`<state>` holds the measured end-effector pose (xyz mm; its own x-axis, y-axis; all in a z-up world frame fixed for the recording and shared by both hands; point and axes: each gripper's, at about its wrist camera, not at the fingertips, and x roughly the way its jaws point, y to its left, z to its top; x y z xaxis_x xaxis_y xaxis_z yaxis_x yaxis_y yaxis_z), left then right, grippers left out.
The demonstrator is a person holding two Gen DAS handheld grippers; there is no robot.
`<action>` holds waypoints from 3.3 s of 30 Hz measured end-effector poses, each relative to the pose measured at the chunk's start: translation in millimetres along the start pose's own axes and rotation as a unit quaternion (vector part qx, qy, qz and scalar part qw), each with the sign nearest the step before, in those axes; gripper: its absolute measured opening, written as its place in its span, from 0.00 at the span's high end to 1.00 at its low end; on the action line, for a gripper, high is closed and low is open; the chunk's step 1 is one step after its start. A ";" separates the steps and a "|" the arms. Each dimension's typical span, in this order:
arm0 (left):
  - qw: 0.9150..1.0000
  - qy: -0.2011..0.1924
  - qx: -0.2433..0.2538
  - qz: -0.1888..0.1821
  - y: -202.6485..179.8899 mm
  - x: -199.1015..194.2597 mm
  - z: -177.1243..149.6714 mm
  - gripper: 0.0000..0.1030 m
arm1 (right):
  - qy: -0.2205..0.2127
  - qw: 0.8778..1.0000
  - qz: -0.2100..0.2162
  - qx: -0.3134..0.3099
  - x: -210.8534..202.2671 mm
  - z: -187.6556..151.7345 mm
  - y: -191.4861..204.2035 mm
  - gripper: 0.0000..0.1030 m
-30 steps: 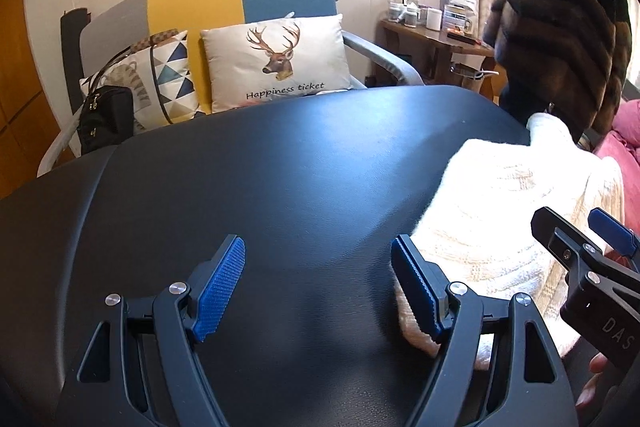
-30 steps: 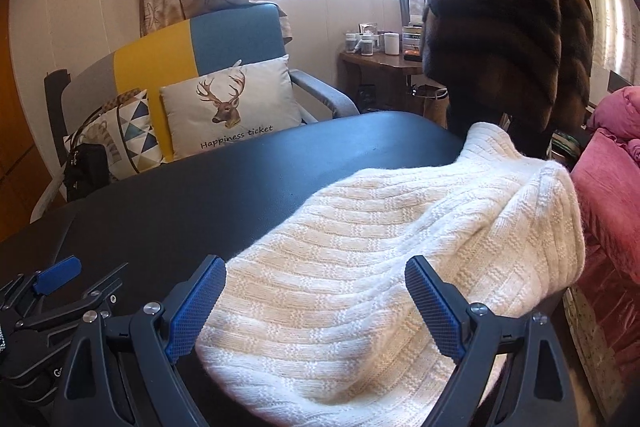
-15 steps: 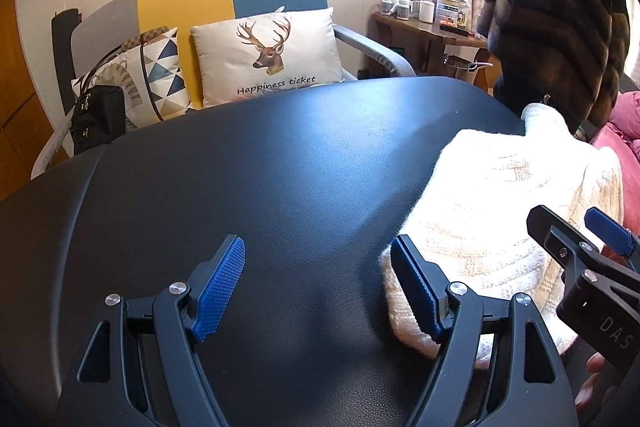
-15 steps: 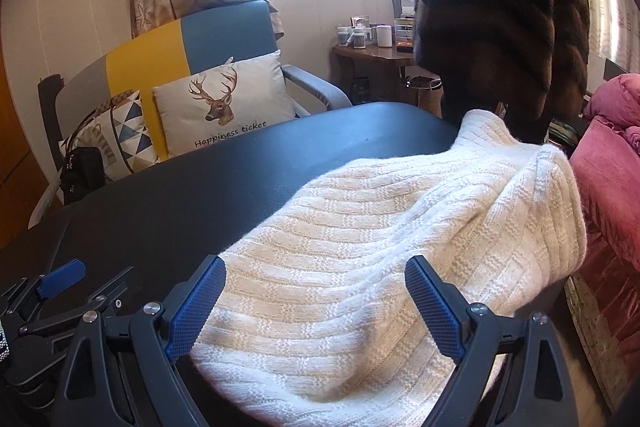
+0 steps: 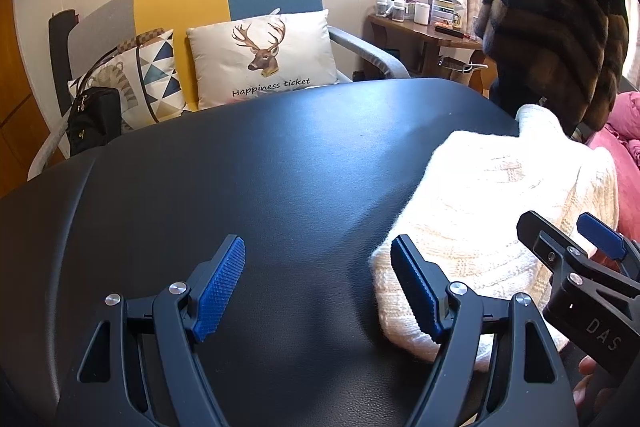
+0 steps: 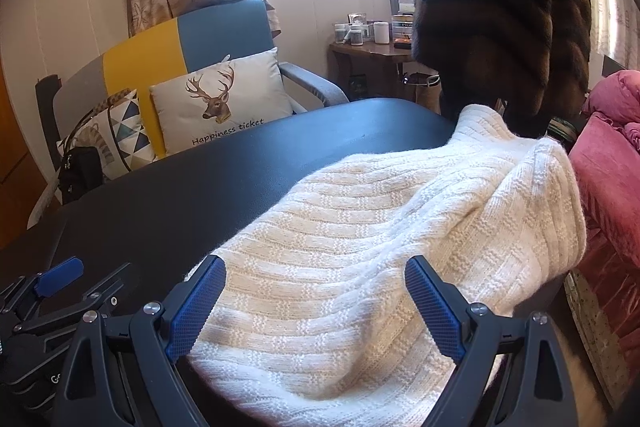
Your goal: Fold clothes
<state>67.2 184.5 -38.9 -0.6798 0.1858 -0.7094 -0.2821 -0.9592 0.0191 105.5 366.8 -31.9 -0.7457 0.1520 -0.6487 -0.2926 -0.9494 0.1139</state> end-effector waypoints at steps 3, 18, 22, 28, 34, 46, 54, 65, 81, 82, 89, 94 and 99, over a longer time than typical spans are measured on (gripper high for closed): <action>1.000 -0.001 0.001 0.001 -0.8 -0.1 0.3 0.24 | 0.002 1.000 0.000 0.001 0.9 0.2 -0.3 0.09; 1.000 0.005 0.004 0.001 -4.0 2.7 -2.6 0.24 | 0.012 1.000 0.004 -0.003 7.2 0.3 1.3 0.09; 1.000 0.006 0.005 0.002 -4.8 4.0 -2.8 0.24 | 0.013 1.000 0.005 -0.004 8.5 -0.1 1.5 0.09; 1.000 0.009 0.006 0.002 -7.7 5.6 -4.5 0.24 | 0.017 1.000 0.005 -0.001 12.1 -0.8 -0.6 0.09; 1.000 0.011 0.007 0.002 -8.3 7.9 -3.4 0.24 | 0.017 1.000 0.000 0.002 14.4 0.3 -5.2 0.09; 1.000 0.014 0.011 0.000 -16.9 13.0 1.3 0.24 | 0.014 1.000 -0.013 0.017 18.4 9.3 -22.9 0.09; 1.000 0.020 0.020 -0.003 -29.0 19.4 2.4 0.24 | 0.006 1.000 -0.020 0.021 18.5 14.2 -31.8 0.09; 0.999 0.022 0.024 0.016 -39.3 34.5 4.2 0.24 | -0.003 0.999 -0.023 0.023 23.1 27.3 -48.4 0.09; 0.993 0.087 0.066 0.035 -56.0 95.0 -10.2 0.24 | 0.022 0.999 -0.010 -0.033 61.0 63.1 -80.1 0.09; 0.995 0.084 0.053 0.028 -52.8 95.2 -11.3 0.24 | 0.025 0.999 -0.010 -0.033 64.2 62.0 -80.7 0.09; 0.993 0.087 -0.063 -0.045 -21.8 94.3 -14.6 0.24 | 0.030 0.999 -0.007 -0.037 76.5 58.1 -81.9 0.09; 0.990 0.063 -0.094 -0.084 -18.3 79.9 -5.8 0.24 | 0.025 0.999 -0.002 -0.033 75.0 59.7 -85.9 0.09; 0.991 0.102 -0.032 -0.084 -49.2 88.7 -10.0 0.25 | 0.027 0.999 -0.003 -0.039 77.3 63.8 -85.0 0.09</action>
<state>27.5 246.1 -109.8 -0.4734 0.3030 -0.8271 -0.3324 -0.9310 -0.1508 34.6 476.7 -43.7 -0.7103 0.1445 -0.6889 -0.2472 -0.9676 0.0519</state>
